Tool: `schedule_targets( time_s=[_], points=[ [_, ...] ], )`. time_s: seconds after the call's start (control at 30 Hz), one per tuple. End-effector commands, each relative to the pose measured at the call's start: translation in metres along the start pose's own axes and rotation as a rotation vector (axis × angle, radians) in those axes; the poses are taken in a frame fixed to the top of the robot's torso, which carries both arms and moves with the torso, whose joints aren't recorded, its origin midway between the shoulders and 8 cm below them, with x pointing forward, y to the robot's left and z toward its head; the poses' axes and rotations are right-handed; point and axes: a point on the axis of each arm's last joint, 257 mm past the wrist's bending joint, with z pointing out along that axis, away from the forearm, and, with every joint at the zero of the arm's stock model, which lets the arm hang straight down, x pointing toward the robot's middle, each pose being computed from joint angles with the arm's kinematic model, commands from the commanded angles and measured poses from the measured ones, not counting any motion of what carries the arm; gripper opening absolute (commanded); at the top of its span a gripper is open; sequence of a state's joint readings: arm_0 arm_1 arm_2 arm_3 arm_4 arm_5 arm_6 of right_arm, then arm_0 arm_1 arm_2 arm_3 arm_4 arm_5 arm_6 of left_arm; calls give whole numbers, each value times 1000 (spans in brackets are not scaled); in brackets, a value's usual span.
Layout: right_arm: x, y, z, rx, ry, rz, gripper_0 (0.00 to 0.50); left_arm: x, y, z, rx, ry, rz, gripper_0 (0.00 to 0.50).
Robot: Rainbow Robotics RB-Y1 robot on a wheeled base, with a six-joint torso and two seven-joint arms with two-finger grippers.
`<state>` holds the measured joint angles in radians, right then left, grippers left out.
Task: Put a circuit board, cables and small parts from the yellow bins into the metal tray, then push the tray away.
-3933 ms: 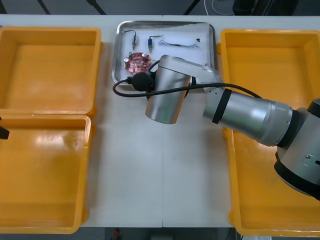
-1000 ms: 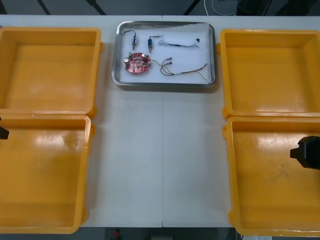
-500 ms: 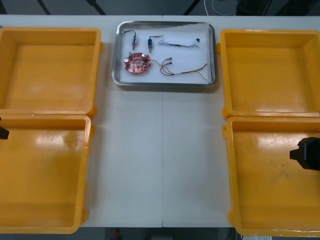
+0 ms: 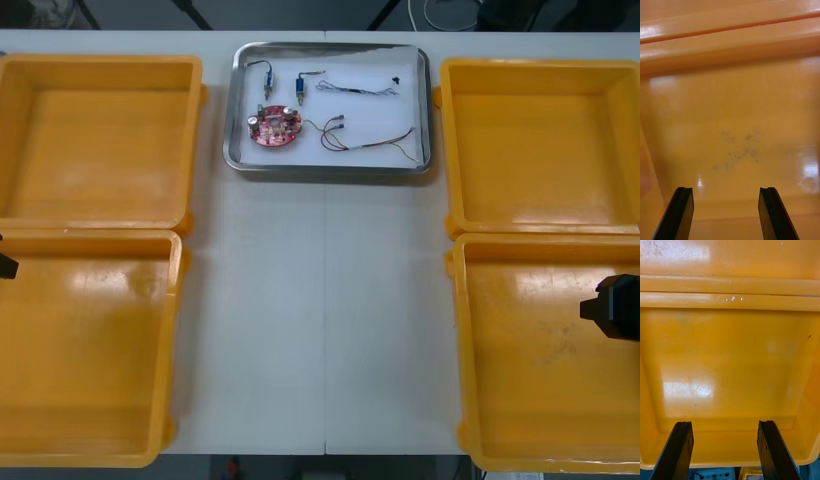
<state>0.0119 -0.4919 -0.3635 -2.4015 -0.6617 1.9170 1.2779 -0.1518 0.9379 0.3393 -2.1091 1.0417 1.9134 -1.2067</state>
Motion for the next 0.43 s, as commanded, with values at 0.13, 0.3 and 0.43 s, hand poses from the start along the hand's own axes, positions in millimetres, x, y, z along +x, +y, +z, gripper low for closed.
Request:
schedule_targets(
  time_s=[0.13,0.3,0.43],
  points=[
    [4,-11,-4,30,7,9,500,-3,17,-15,-62,-22,59,500],
    [4,-11,-4,30,7,9,500,-3,17,-15,-62,-22,59,500],
    [4,-11,-4,30,7,9,500,-3,17,-15,-62,-22,59,500]
  ],
)
